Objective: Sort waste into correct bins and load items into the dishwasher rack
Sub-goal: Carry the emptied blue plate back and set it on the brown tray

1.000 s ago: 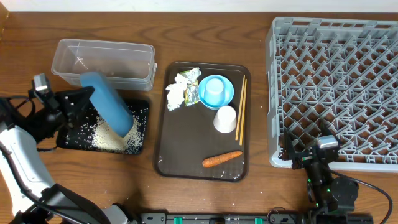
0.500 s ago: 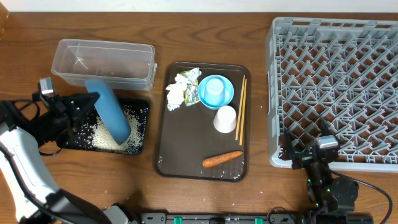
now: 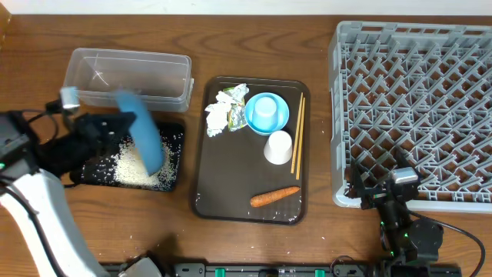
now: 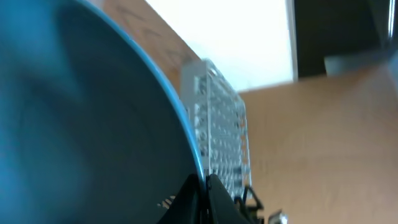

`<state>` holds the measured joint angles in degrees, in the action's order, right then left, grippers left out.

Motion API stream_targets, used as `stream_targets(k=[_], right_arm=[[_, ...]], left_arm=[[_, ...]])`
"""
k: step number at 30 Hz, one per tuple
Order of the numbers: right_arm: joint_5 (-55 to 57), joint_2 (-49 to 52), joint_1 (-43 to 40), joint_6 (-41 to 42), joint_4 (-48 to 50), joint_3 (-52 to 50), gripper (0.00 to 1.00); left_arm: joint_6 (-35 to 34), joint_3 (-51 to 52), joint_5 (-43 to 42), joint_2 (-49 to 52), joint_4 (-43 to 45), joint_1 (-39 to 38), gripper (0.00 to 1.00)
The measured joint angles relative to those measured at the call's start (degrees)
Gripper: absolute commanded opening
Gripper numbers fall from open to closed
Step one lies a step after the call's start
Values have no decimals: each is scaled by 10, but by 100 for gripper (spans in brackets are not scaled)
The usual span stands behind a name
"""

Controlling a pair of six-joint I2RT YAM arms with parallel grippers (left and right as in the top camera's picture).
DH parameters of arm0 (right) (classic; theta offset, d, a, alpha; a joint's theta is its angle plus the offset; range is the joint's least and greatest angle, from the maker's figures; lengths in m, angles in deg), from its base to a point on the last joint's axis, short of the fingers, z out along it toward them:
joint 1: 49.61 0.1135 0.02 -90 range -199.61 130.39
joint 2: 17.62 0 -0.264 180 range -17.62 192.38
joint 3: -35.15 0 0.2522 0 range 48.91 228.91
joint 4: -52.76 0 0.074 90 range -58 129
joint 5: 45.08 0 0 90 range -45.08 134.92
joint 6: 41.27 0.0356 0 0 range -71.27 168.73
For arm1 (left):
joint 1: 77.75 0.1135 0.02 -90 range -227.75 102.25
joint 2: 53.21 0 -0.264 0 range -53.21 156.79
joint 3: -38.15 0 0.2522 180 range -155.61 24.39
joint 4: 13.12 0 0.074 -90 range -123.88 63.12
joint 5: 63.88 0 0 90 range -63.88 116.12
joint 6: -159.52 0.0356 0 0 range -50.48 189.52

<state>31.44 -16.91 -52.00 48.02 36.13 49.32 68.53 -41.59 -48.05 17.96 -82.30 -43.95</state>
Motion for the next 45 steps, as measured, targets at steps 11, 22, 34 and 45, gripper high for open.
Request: stream_targets(k=[11, 22, 34, 45], right_arm=[[0, 0, 0, 0, 0, 0, 99], [0, 0, 0, 0, 0, 0, 99], [0, 0, 0, 0, 0, 0, 99], [0, 0, 0, 0, 0, 0, 99]], left_arm=[[-67, 0, 246, -89, -3, -272, 6], [-155, 0, 463, 0, 9, -565, 6], [-194, 0, 517, 141, 111, -673, 6], [-202, 0, 521, 183, 115, -679, 37]])
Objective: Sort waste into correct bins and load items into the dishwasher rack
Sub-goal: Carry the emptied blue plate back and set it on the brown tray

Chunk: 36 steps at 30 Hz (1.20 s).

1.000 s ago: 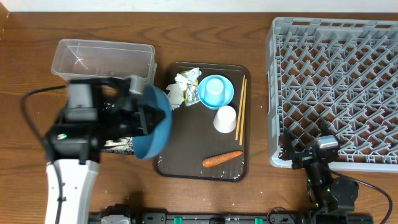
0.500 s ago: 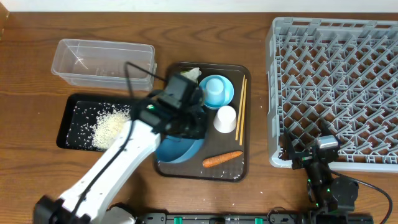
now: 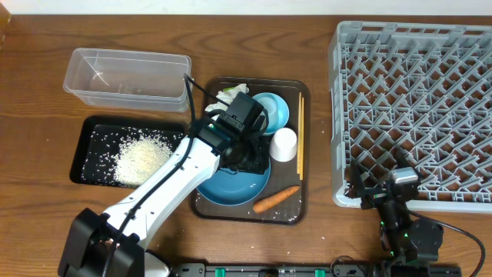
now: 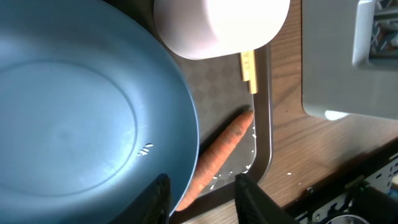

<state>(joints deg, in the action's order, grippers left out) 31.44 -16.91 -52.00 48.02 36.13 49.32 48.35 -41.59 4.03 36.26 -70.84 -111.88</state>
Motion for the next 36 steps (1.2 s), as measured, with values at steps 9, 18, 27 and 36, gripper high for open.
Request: stream_targets(k=[9, 18, 27, 36], right_arm=[[0, 0, 0, 0, 0, 0, 99], [0, 0, 0, 0, 0, 0, 99], [0, 0, 0, 0, 0, 0, 99], [0, 0, 0, 0, 0, 0, 99]], left_arm=[[3, 0, 0, -34, 0, 0, 82], [49, 0, -55, -98, -22, -2, 86], [116, 0, -13, -53, -79, -138, 86], [127, 0, 142, 37, -77, -219, 81]])
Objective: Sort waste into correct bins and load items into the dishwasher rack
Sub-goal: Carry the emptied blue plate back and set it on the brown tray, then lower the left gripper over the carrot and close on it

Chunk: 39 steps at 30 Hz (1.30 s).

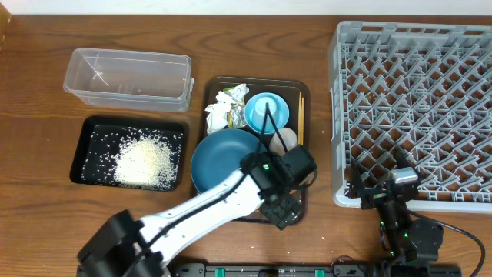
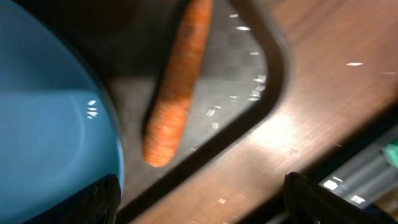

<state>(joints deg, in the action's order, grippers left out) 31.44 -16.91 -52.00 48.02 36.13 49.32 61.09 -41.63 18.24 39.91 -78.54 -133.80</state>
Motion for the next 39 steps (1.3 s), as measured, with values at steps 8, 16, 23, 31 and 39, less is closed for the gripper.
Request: stream_targets(k=[8, 16, 23, 31, 39], right_arm=[[0, 0, 0, 0, 0, 0, 99], [0, 0, 0, 0, 0, 0, 99], [0, 0, 0, 0, 0, 0, 99], [0, 0, 0, 0, 0, 0, 99], [0, 0, 0, 0, 0, 0, 99]], left_arm=[[14, 0, 34, 72, 30, -2, 74], [14, 0, 38, 94, 58, -17, 72], [9, 0, 99, 94, 63, -18, 70], [-10, 0, 215, 94, 26, -3, 66], [-18, 0, 246, 94, 28, 66, 65]])
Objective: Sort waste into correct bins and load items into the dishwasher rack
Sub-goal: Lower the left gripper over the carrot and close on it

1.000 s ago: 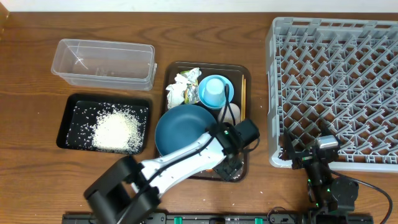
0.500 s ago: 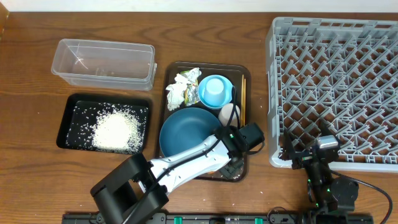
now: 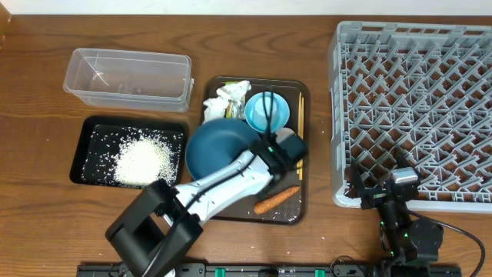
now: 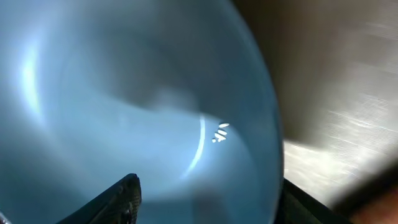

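Note:
A large blue plate (image 3: 217, 150) lies on the left part of the brown tray (image 3: 296, 209) and fills the left wrist view (image 4: 124, 93), with a few rice grains stuck to it. My left gripper (image 3: 282, 146) (image 4: 210, 184) hovers open over the plate's right rim, holding nothing. A small blue bowl (image 3: 267, 110), crumpled paper (image 3: 225, 100), chopsticks (image 3: 301, 115) and a carrot (image 3: 275, 198) also sit on the tray. The white cup is hidden under the left wrist. My right gripper (image 3: 387, 197) rests at the front edge of the grey rack (image 3: 415, 108).
A clear plastic container (image 3: 127, 77) stands at the back left. In front of it a black tray (image 3: 83, 173) holds a heap of rice (image 3: 138, 159). The left arm stretches from the front left across the brown tray's front half.
My left gripper was open above the carrot at the tray's front right corner; it is now open over the blue plate's right rim. The plate lies slightly further left. The white cup is now covered.
My left gripper held the blue plate tilted over the black tray of rice. Then the plate lay on the brown tray with the gripper open beside its rim. Then the gripper was over the carrot, and now it is back over the plate. The right arm stayed still.

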`<state>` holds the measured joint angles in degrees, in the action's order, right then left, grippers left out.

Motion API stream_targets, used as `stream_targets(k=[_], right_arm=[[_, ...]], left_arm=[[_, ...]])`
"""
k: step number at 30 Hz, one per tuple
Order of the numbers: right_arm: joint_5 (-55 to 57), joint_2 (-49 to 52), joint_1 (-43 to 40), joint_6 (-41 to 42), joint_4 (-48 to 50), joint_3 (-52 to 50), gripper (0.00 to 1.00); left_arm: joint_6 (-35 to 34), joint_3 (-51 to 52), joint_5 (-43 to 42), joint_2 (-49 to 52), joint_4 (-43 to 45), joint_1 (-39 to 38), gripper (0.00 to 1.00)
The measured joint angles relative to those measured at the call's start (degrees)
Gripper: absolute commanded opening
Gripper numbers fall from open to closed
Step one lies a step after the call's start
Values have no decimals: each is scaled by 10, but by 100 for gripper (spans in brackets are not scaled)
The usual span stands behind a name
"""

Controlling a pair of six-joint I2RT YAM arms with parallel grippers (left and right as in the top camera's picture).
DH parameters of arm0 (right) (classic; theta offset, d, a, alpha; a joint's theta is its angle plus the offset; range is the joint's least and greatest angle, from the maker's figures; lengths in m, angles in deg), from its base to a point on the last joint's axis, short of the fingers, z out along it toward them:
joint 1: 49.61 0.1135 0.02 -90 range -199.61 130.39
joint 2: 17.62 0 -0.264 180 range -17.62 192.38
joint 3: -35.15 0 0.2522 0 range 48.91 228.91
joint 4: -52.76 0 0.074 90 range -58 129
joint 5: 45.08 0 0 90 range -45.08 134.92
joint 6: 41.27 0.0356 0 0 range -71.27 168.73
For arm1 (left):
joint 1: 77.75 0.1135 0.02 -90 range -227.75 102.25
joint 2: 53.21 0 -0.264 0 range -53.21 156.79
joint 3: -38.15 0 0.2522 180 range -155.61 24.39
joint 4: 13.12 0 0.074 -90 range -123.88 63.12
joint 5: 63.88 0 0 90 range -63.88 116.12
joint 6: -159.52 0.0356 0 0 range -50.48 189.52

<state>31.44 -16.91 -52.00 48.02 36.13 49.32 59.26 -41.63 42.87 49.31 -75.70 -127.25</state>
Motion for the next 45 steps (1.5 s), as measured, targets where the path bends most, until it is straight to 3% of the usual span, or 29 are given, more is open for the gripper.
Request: stream_targets(k=[7, 15, 21, 33, 45], right_arm=[[0, 0, 0, 0, 0, 0, 99], [0, 0, 0, 0, 0, 0, 99], [0, 0, 0, 0, 0, 0, 99], [0, 0, 0, 0, 0, 0, 99], [0, 0, 0, 0, 0, 0, 99]], left_arm=[[-2, 0, -30, -25, 0, 6, 65], [-2, -2, -132, -159, 11, 6, 60], [-2, -3, -199, -189, 6, 5, 61], [22, -3, -243, -106, -1, -60, 61], [33, -2, -243, 1, 30, -63, 60]])
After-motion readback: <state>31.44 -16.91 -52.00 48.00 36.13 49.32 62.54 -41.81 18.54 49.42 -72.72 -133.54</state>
